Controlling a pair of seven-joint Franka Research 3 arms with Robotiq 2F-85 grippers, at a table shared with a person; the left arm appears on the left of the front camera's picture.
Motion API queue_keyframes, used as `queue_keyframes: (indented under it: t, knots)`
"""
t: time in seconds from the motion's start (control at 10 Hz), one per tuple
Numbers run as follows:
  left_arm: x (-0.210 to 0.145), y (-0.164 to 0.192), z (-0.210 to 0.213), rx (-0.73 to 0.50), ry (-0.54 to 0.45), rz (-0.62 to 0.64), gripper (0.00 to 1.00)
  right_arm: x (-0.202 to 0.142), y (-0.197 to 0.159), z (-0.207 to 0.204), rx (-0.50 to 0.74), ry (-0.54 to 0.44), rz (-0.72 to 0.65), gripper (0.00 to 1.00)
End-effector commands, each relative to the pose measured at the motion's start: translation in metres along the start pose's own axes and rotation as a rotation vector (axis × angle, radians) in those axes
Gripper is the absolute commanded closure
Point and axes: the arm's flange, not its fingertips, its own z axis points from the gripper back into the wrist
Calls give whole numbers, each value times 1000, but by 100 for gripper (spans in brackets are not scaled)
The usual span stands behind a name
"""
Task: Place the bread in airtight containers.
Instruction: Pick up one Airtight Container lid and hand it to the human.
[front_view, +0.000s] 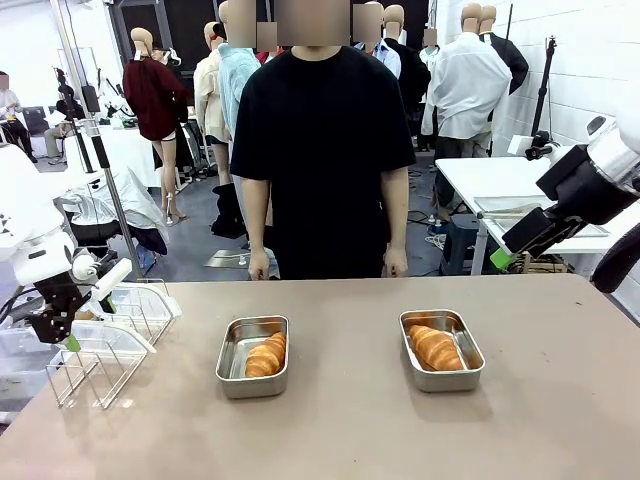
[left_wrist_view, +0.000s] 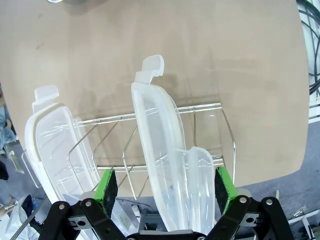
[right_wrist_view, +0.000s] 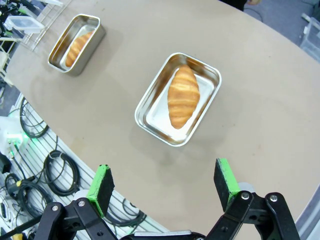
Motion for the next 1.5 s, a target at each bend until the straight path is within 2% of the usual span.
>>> queue_keyframes:
  t: [0.0, 0.2, 0.3, 0.8, 1.4]
  knots:
    - [-8, 5, -1, 16, -31, -13, 0, 0, 0, -1, 12, -2, -3, 0]
    - [-10, 6, -2, 14, -31, 2, 0, 0, 0, -1, 12, -2, -3, 0]
    - [-11, 6, -2, 19, -26, -3, 8, 0, 0, -1, 12, -2, -3, 0]
    - [-13, 8, 3, 14, -16, 20, 100, 0, 0, -1, 12, -2, -3, 0]
    - [-15, 15, 3, -50, -4, 50, 100, 0, 0, -1, 12, -2, -3, 0]
